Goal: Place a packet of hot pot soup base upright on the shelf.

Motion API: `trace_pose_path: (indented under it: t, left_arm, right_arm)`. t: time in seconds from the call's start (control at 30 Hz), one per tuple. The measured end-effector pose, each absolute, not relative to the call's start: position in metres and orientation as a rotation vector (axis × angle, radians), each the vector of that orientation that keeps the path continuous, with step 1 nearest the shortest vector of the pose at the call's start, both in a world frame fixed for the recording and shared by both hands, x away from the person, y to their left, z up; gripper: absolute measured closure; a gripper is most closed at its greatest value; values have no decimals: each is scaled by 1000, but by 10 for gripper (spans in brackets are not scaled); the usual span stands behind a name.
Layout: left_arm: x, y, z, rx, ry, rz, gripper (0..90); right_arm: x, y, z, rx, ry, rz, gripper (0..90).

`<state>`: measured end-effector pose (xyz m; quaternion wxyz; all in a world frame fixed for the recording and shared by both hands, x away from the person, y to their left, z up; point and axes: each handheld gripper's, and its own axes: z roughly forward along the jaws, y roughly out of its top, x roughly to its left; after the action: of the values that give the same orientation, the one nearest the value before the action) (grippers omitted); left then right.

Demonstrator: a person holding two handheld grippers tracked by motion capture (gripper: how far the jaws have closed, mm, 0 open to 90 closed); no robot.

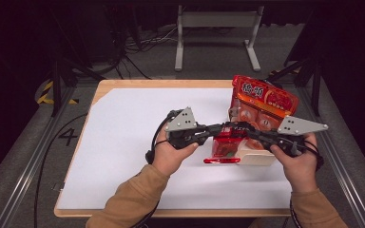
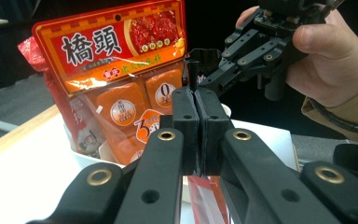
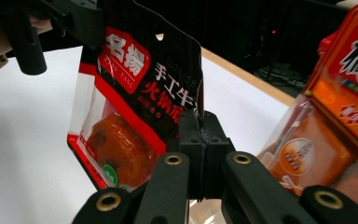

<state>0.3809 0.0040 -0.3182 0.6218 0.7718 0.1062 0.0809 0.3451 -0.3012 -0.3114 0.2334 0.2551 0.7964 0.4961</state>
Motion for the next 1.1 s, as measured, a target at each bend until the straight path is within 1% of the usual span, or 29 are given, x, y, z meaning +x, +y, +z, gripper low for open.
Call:
trace_pose_path:
  t: [0.33,0.63,1.1]
  left_arm:
    - [391,-3,-321,1788,266,194,871]
    - [397,-15,-314,1787,264,218,868]
    - [408,-42,-313,1821,256,222,864]
  right_arm:
    - [344,-311,-302,666,2109,1338,900]
    - [341,-319,-290,633,2039,1286,900]
    - [329,-338,-293,649,1985,1264,900]
